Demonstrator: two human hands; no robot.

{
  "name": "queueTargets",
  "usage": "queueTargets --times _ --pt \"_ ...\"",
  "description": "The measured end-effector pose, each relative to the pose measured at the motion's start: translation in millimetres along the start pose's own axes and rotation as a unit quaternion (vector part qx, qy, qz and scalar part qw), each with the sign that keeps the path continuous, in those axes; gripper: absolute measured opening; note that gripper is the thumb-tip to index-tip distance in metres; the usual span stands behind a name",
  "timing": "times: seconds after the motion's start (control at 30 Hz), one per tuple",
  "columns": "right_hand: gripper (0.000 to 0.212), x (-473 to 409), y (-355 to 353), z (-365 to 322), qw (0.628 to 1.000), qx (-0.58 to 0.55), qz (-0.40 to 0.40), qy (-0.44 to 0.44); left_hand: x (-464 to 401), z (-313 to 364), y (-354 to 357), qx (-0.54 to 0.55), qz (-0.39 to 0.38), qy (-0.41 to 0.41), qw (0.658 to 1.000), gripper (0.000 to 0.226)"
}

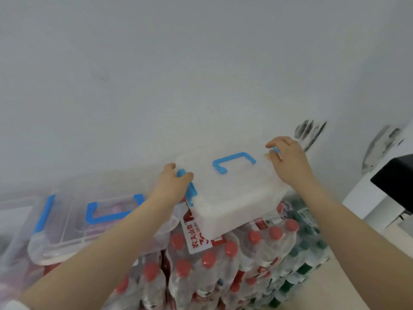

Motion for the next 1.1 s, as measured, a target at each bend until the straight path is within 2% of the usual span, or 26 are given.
queueTargets --times 0.1,0.23,0.3,0.47,0.63,0.77,0.83,1.0,1.07,1.1 --pt "0.029 -18 2 42 0.998 -0.004 -0.04 0.044 -7 0 3 -0.069 0.042 -0.012 0.997 0.054" --pt "0.031 -38 18 69 0.982 -0.026 -0.156 0.102 -12 2 15 -0.122 0.048 -0.03 0.991 0.048" --pt "0.032 -49 27 72 0.974 -0.015 -0.201 0.1 -11 6 19 -0.14 0.064 -0.03 0.988 0.046" --pt "0.031 -59 35 76 0.982 0.024 -0.183 0.036 -6 12 24 -0.149 0.079 -0.041 0.985 0.041" --pt "0.029 -61 35 74 0.98 0.119 -0.161 0.019 -12 6 23 -0.163 0.087 -0.059 0.981 0.041" --pt "0.024 -66 34 81 0.97 0.154 -0.18 0.046 -17 -2 17 -0.134 0.101 -0.047 0.985 0.042" --pt "0.024 -66 36 89 0.965 0.16 -0.196 0.075 -20 -9 12 -0.114 0.104 -0.041 0.987 0.054" --pt "0.025 -68 40 98 0.959 0.113 -0.229 0.122 -22 -14 18 -0.146 0.085 -0.035 0.985 0.058" --pt "0.029 -69 43 102 0.95 0.059 -0.267 0.148 -27 -19 13 -0.115 0.087 -0.048 0.988 0.057" --pt "0.029 -69 42 105 0.951 0.036 -0.262 0.16 -28 -21 8 -0.085 0.1 -0.052 0.99 0.056"
Point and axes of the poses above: each hand's wrist, its own x-axis away from the middle knuckle, its own y-axis out of the palm, z = x × y, the point moved 6 cm from there along -x, towards the middle knuckle, and after that the axes turned 11 degrees about -z, right-handed, at the moved point
